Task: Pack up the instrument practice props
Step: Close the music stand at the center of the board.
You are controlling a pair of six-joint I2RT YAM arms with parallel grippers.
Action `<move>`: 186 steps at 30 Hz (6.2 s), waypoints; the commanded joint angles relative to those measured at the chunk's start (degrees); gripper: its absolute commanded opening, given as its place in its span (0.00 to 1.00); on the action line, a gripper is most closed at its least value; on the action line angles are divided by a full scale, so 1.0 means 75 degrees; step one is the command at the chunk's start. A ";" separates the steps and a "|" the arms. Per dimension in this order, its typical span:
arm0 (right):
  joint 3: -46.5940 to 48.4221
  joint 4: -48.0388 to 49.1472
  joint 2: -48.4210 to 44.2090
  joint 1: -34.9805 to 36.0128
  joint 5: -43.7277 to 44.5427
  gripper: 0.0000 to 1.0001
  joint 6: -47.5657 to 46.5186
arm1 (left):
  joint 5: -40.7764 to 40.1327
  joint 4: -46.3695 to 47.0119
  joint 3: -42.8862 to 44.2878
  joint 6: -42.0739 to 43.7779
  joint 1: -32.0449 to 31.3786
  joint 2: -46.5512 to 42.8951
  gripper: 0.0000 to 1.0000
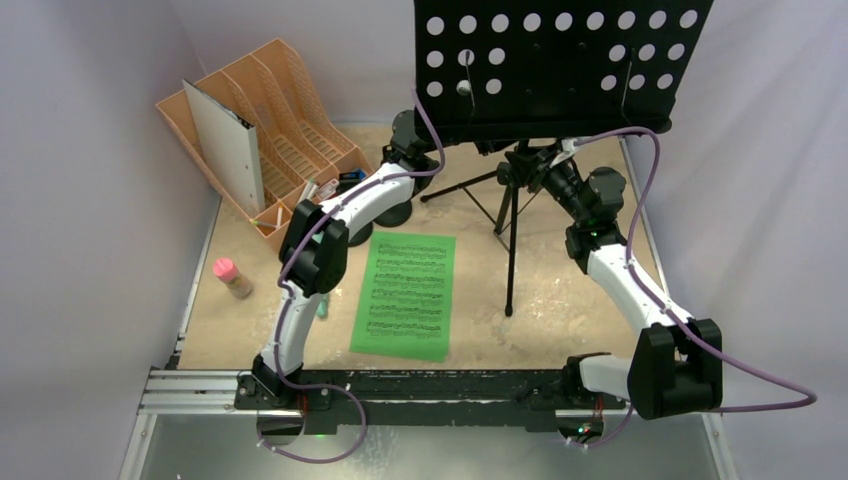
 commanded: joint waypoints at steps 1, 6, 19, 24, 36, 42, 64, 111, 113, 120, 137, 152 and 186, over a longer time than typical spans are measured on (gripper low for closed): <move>0.0166 0.0188 -0.0347 0.0021 0.0258 0.30 0.0453 | -0.0044 -0.0247 -0.0282 0.0563 -0.0034 -0.0273 0.00; -0.0054 0.0131 -0.0742 0.0024 0.1069 0.51 0.0700 | -0.0102 -0.0219 -0.0709 0.0855 -0.0037 -0.0500 0.00; -0.1184 -0.0215 -0.1825 0.0020 0.1780 0.69 0.1646 | -0.0059 -0.0318 -0.1399 0.1599 -0.0194 -0.0655 0.00; -0.1542 -0.0615 -0.1930 0.0034 0.1552 0.70 0.1507 | 0.0041 -0.0211 -0.1820 0.1851 -0.0290 -0.0790 0.00; -0.2399 -0.0360 -0.2165 0.0033 0.0261 0.70 0.1648 | 0.0067 0.0292 -0.2444 0.1856 -0.0330 -0.0697 0.00; -0.2597 0.0017 -0.1789 0.0035 -0.0026 0.62 0.1777 | 0.0087 0.0439 -0.2797 0.1886 -0.0428 -0.0606 0.00; -0.1844 0.1450 -0.0867 0.0046 0.0163 0.09 0.1590 | 0.0221 -0.0706 -0.1988 0.2351 -0.0490 -0.0551 0.00; -0.0801 0.3488 -0.0421 0.0033 0.1126 0.00 0.0986 | 0.0089 -0.0789 -0.1865 0.2695 -0.0580 -0.0661 0.00; -0.0641 0.3495 -0.0408 0.0031 0.1152 0.00 0.0924 | 0.0084 -0.0758 -0.1892 0.2700 -0.0569 -0.0684 0.00; -0.0119 0.3699 -0.0155 0.0037 0.1165 0.00 0.0744 | 0.0114 -0.0775 -0.1905 0.2720 -0.0573 -0.0755 0.00; 0.0688 0.4092 0.0128 0.0031 0.1288 0.00 0.0609 | -0.0275 -0.0529 -0.2175 0.2624 -0.0574 -0.1159 0.00; 0.0494 0.2664 -0.0342 0.0031 0.1207 0.00 0.0426 | -0.1588 0.0080 -0.2472 0.0701 -0.0385 -0.1110 0.00; -0.0640 0.3382 0.0492 0.0031 0.0780 0.79 0.0817 | -0.2315 -0.0031 -0.2744 0.0544 -0.0295 -0.1250 0.00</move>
